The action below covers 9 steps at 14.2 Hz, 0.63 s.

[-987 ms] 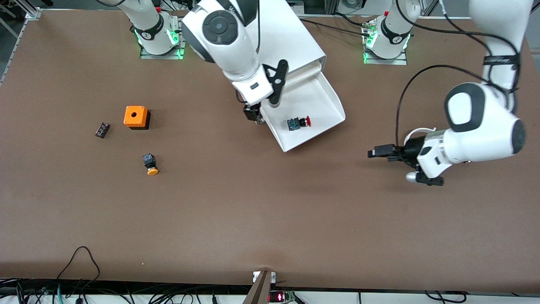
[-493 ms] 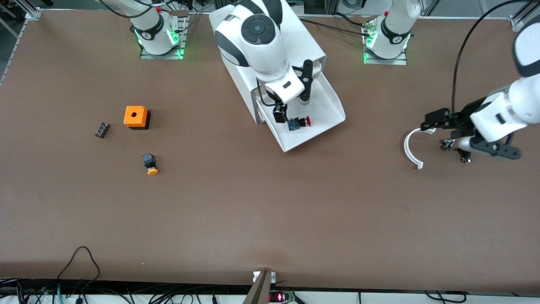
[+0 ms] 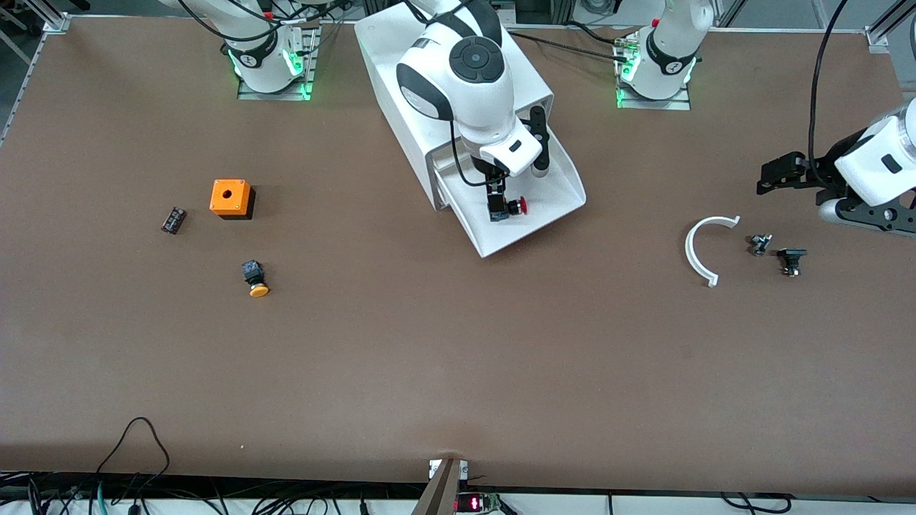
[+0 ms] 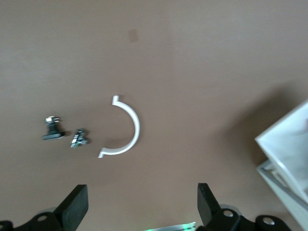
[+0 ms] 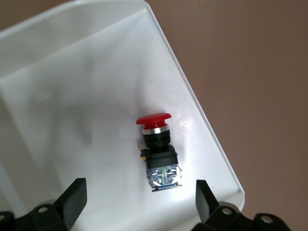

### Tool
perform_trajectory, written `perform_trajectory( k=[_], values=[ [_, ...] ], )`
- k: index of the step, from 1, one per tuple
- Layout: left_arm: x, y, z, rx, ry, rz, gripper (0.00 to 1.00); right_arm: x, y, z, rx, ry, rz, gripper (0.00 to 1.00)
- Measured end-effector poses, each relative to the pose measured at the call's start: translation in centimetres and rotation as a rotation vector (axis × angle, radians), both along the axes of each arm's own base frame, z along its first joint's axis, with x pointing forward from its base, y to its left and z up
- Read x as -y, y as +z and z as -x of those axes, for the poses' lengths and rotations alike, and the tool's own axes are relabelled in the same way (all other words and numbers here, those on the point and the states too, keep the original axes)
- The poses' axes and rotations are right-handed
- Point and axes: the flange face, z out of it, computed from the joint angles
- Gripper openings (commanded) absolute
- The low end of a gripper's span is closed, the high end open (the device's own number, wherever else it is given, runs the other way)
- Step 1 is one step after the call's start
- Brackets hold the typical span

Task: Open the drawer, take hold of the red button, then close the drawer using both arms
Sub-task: 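Lower the right gripper and grasp the red-capped button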

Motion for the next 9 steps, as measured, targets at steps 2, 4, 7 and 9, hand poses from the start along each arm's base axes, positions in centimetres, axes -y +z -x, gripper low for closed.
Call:
perform_trajectory(
  k=[2,4,7,9],
  values=[
    [0.8,0.1,-0.1,0.010,-0.018,-0.027,1.00,-0.1,-1.2,-0.3,0.014,0.014,0.011,1.00],
    [1.4,0.1,-0.1,0.012,-0.027,-0.030,1.00,-0.1,-2.3,-0.6,0.018,0.023,0.017,1.00],
    [1.4,0.1,-0.1,0.012,-0.027,-0.030,1.00,-0.3,-3.4,-0.7,0.019,0.029,0.014,1.00],
    [1.2,0.1,-0.1,0.012,-0.022,-0.031,1.00,-0.3,-3.9,-0.8,0.017,0.030,0.014,1.00]
  ],
)
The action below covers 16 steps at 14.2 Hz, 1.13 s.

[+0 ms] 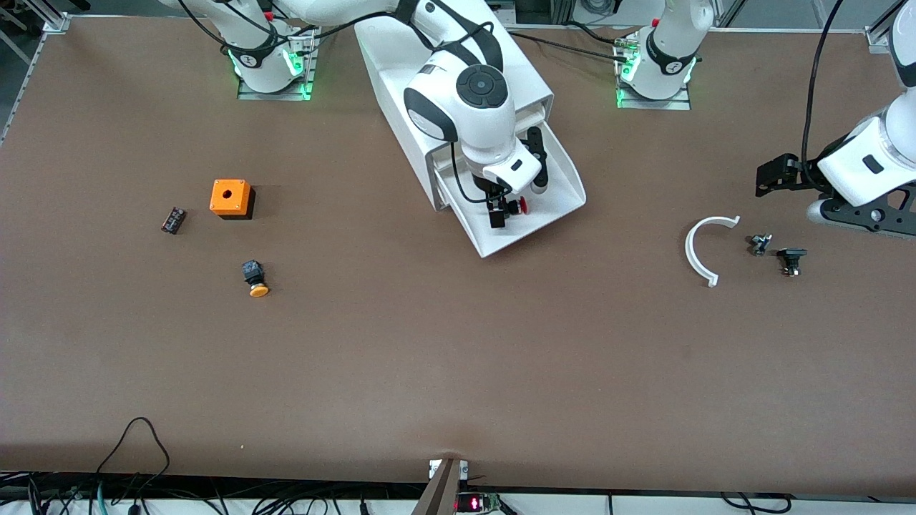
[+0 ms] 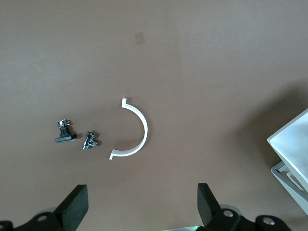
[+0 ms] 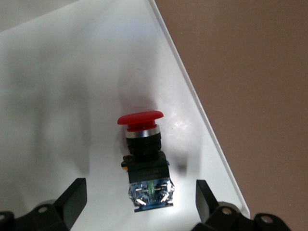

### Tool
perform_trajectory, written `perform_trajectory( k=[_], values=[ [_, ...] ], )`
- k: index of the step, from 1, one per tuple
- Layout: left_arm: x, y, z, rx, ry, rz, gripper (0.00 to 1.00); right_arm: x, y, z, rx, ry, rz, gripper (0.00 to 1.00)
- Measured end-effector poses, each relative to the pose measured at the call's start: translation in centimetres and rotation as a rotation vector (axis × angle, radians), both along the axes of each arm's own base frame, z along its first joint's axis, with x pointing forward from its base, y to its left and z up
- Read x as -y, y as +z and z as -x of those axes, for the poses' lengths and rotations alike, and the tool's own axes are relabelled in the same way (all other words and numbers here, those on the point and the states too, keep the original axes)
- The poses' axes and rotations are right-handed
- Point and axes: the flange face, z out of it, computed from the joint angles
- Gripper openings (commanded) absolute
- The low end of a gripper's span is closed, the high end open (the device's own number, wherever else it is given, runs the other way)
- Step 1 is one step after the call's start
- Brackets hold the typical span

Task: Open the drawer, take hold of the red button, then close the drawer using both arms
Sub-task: 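Lower the right gripper and grasp the red-capped button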

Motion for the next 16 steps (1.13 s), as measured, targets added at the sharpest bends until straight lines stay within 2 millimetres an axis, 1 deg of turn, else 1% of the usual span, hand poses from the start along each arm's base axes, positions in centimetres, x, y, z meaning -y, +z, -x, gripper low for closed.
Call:
perform_trajectory(
  k=[3,7,8,9,10,11,13,16],
  values=[
    [-0.40,-0.07,-0.03,-0.001,0.007,0.000,1.00,-0.13,-0.74,0.02,0.001,0.004,0.002,1.00],
    [-0.42,-0.08,-0.03,-0.001,0.007,0.000,1.00,-0.41,-1.16,0.28,0.010,0.015,0.009,0.75],
    [-0.42,-0.08,-0.03,-0.001,0.007,0.000,1.00,-0.50,-1.14,0.36,0.018,0.022,0.013,0.71],
    [-0.42,-0.08,-0.03,-0.001,0.008,0.000,1.00,-0.57,-1.11,0.40,0.024,0.025,0.013,0.65],
    [-0.42,-0.08,-0.03,-0.001,0.008,0.000,1.00,-0.64,-1.03,0.37,0.029,0.025,0.008,0.61],
    [-0.42,-0.08,-0.03,-0.002,0.008,0.000,1.00,-0.68,-0.95,0.30,0.035,0.025,0.002,0.54],
    [-0.42,-0.09,-0.03,-0.002,0.008,0.000,1.00,-0.65,-0.91,0.18,0.043,0.027,0.002,0.45],
    [-0.42,-0.09,-0.04,-0.002,0.008,0.000,1.00,-0.62,-0.88,0.09,0.070,0.043,0.018,0.37]
  ],
)
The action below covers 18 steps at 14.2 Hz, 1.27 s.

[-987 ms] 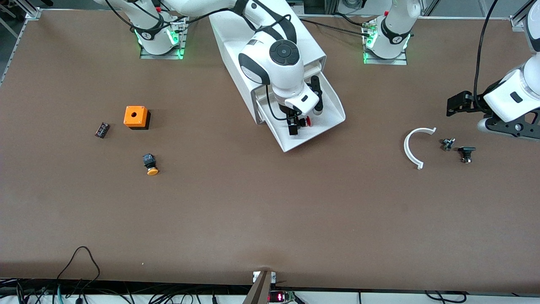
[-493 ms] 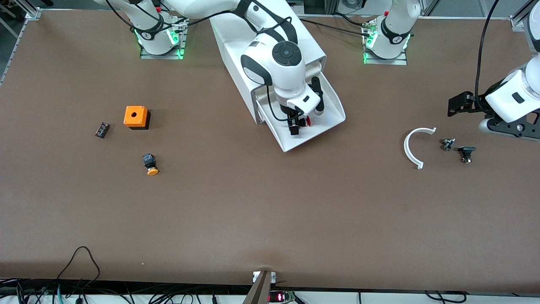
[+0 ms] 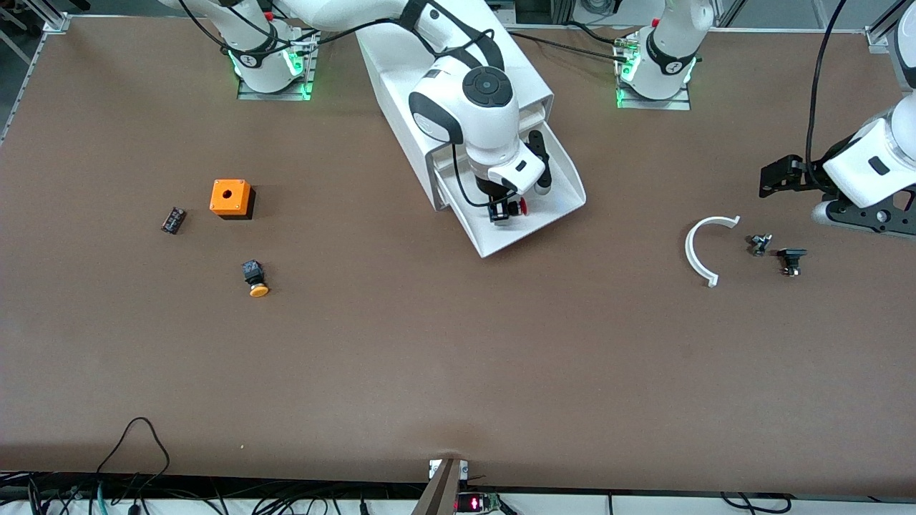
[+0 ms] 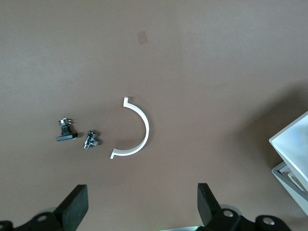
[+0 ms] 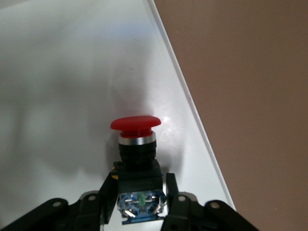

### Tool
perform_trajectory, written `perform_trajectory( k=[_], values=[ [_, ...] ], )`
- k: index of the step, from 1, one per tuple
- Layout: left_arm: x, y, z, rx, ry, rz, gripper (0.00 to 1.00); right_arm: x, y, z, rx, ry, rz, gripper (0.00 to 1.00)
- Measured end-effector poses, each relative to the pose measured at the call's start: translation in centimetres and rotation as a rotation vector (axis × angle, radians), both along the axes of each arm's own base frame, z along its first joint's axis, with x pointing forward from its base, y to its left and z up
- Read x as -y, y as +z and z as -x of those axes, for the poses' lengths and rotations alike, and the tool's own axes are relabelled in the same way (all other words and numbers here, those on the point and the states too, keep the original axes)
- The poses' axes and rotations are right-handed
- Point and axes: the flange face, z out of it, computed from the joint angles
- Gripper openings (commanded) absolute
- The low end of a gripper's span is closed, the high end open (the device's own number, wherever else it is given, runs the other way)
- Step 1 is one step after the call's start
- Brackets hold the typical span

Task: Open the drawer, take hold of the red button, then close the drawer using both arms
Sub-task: 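Lower the right gripper and grasp the red-capped button, then lift the red button out of the drawer with the right gripper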

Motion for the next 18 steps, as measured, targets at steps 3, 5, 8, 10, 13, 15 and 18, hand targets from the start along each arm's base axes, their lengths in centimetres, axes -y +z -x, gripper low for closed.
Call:
perform_trajectory(
  k=[3,5,8,10,13,15,18],
  values=[
    [0.0,0.0,0.0,0.000,0.000,0.000,1.00,-0.1,0.1,0.0,0.011,0.007,0.004,0.35],
    [0.0,0.0,0.0,0.000,0.000,0.000,1.00,-0.1,0.6,-0.2,0.023,0.004,0.000,0.32],
    [0.0,0.0,0.0,0.000,0.000,0.000,1.00,-0.2,3.2,-0.7,0.062,-0.028,-0.024,0.32],
    [0.0,0.0,0.0,0.000,0.000,0.000,1.00,0.4,5.6,-1.5,0.080,-0.075,-0.052,0.32],
    [0.0,0.0,0.0,0.000,0.000,0.000,1.00,3.3,10.0,-4.7,0.090,-0.182,-0.113,0.32],
    [0.0,0.0,0.0,0.000,0.000,0.000,1.00,6.5,12.3,-7.5,0.109,-0.260,-0.134,0.32],
    [0.0,0.0,0.0,0.000,0.000,0.000,1.00,12.1,14.5,-11.9,0.135,-0.374,-0.144,0.32]
  ],
)
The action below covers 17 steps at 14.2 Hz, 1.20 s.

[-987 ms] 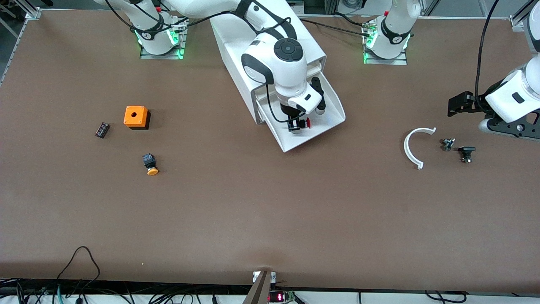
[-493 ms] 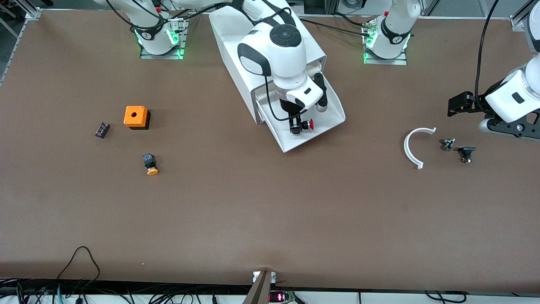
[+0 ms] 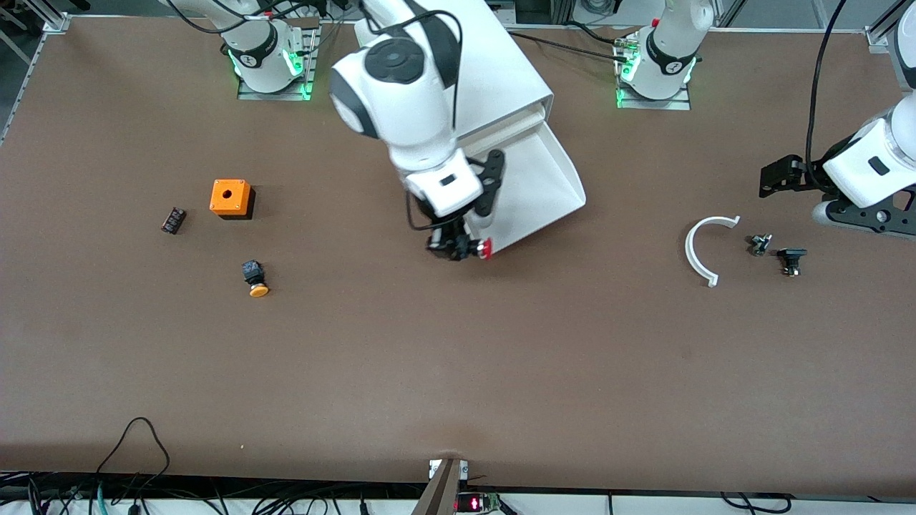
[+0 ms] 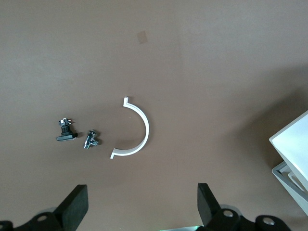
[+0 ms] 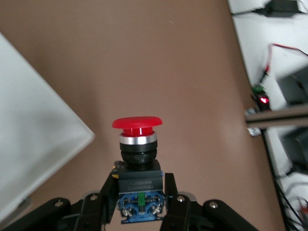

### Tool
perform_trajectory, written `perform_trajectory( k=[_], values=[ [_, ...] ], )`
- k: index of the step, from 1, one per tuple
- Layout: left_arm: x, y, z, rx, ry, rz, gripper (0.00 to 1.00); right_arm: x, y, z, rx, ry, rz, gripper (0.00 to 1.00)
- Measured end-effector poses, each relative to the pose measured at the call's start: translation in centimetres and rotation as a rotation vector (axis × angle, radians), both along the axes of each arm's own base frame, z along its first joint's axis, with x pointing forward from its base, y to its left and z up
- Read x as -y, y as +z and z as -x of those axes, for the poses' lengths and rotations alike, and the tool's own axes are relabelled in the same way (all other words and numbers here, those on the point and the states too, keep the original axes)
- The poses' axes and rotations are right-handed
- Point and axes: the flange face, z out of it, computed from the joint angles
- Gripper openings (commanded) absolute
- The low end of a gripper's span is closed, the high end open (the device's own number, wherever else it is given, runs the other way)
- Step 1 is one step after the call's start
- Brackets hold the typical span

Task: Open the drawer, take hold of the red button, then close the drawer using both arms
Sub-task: 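Lift the red button out of the drawer with the right gripper, then lower the red button onto the table while the left gripper reaches the drawer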

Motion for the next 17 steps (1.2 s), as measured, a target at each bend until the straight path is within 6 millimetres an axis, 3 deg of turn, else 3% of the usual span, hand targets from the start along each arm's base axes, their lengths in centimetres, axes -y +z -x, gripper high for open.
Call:
perform_trajectory(
  k=[2,5,8,11,14,16,17],
  values=[
    [0.0,0.0,0.0,0.000,0.000,0.000,1.00,4.8,0.2,-3.1,-0.010,-0.091,0.004,0.32],
    [0.1,0.0,0.0,0.000,-0.002,0.000,1.00,13.6,-1.6,-6.8,-0.084,-0.301,-0.011,0.32],
    [0.1,0.0,0.0,0.000,-0.003,0.000,1.00,20.5,-4.1,-7.6,-0.164,-0.444,0.001,0.32],
    [0.2,0.0,0.0,0.001,-0.003,0.000,1.00,23.8,-6.6,-6.5,-0.244,-0.639,-0.003,0.32],
    [1.2,0.1,0.0,0.002,-0.021,0.002,1.00,26.1,-10.6,-5.1,-0.324,-0.886,0.003,0.32],
    [4.0,0.1,0.2,0.002,-0.057,0.002,1.00,28.1,-13.4,-4.3,-0.365,-0.993,0.021,0.32],
    [8.4,-0.3,0.7,0.000,-0.046,-0.010,1.00,29.9,-15.9,-3.4,-0.390,-1.042,0.037,0.32]
  ],
)
